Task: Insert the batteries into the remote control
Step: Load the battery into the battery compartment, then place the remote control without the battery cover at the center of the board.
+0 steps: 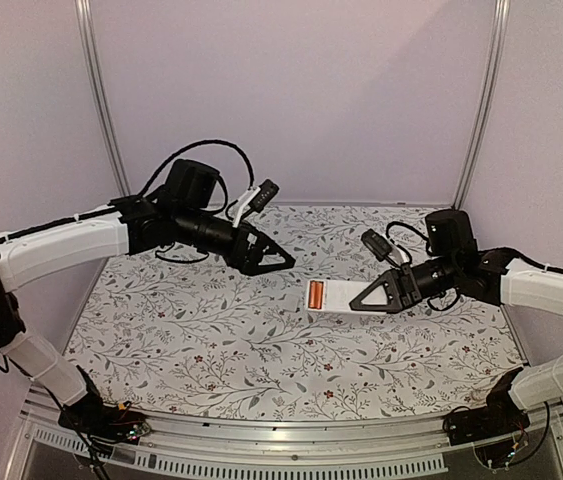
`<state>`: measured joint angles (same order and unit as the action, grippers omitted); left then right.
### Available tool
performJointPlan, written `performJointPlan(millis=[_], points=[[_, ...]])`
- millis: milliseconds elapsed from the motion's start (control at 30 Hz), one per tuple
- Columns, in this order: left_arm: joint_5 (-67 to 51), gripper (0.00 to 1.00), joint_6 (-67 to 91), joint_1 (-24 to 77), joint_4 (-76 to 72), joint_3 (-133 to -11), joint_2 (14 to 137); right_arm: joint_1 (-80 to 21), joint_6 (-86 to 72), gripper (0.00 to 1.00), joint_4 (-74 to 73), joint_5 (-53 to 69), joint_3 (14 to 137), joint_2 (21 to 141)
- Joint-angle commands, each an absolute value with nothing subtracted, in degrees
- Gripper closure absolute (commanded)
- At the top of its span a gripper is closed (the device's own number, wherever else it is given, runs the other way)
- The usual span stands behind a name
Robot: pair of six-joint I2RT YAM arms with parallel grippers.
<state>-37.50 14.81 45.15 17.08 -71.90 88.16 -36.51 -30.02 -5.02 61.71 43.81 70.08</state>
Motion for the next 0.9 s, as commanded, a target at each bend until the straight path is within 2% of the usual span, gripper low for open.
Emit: performJointPlan(millis=[0,100,233,333,467,867], points=[[-21.5,0.0,2.93,42.94,26.02,-74.11,89.67,-34.55,-31.08,1.0,-5.74,60.2,42.32,70.2],[-17.97,0.0,-5.73,42.81,32.35,-77.58,93.14,-34.02,-31.15,1.0,-6.85,59.88,41.74,71.52],[-20.66,0.0,-13.57,42.89,28.38,-74.5,91.89,-33.93,-30.07,1.0,-9.67,58.09,41.68,73.27],[-20.2,0.0,-15.74,42.96,22.84,-71.65,90.73,-33.99,-28.08,1.0,-13.0,56.22,42.46,76.24],[-17.78,0.01,-17.75,42.89,23.53,-73.12,93.76,-33.97,-26.95,1.0,-15.49,54.44,43.77,81.63],[-14.52,0.0,-16.56,42.26,13.61,-66.45,92.6,-34.09,-23.1,0.93,-22.58,52.34,49.73,93.99]])
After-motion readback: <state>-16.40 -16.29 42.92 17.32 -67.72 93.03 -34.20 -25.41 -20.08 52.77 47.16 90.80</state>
